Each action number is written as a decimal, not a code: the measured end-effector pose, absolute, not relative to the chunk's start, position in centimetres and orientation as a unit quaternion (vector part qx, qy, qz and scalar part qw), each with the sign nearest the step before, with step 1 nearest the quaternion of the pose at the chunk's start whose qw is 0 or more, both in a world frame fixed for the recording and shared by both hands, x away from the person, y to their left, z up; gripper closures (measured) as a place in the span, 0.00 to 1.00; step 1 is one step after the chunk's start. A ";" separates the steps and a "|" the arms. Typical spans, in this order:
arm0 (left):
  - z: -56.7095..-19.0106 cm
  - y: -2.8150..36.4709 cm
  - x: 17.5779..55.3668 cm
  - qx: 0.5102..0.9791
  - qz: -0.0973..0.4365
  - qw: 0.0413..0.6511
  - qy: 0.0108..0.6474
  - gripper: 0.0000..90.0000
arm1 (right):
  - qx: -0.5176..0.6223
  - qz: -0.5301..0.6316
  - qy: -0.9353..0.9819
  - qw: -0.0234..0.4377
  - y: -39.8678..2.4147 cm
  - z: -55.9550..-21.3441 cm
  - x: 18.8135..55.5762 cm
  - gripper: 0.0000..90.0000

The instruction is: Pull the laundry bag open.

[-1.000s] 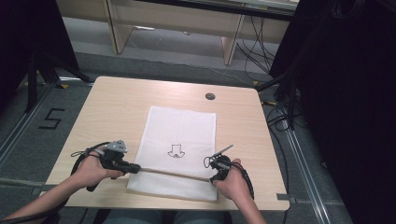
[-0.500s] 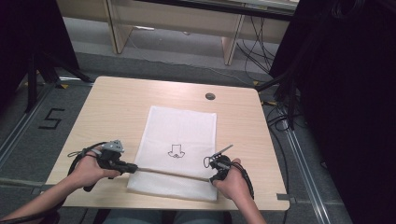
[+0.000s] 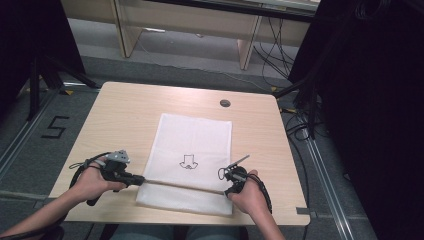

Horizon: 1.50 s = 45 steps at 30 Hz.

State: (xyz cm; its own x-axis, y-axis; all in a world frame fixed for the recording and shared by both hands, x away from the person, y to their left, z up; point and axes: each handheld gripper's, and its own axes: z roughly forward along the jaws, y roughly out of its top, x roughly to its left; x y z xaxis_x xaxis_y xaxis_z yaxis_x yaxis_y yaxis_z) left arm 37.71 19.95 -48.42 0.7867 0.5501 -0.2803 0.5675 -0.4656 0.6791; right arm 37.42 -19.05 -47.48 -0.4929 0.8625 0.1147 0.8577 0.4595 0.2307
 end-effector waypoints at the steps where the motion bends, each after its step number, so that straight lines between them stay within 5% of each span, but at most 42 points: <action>1: -48.4 20.0 37.7 0.857 -0.009 0.401 0.323 0.97 | 0.504 0.129 0.854 0.009 -19.0 -47.5 37.4 1.00; 45: -50.1 21.3 37.3 0.855 0.005 0.393 0.338 0.96 | 0.494 0.137 0.858 0.025 -18.9 -47.6 36.9 1.00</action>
State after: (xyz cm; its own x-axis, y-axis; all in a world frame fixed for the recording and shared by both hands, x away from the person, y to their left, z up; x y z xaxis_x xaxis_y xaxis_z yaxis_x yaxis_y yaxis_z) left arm 37.30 21.25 -50.06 0.7715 0.5822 -0.2567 0.5738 -0.4621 0.6762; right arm 36.95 -18.88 -47.60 -0.5098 0.8552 0.0928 0.8415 0.4734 0.2605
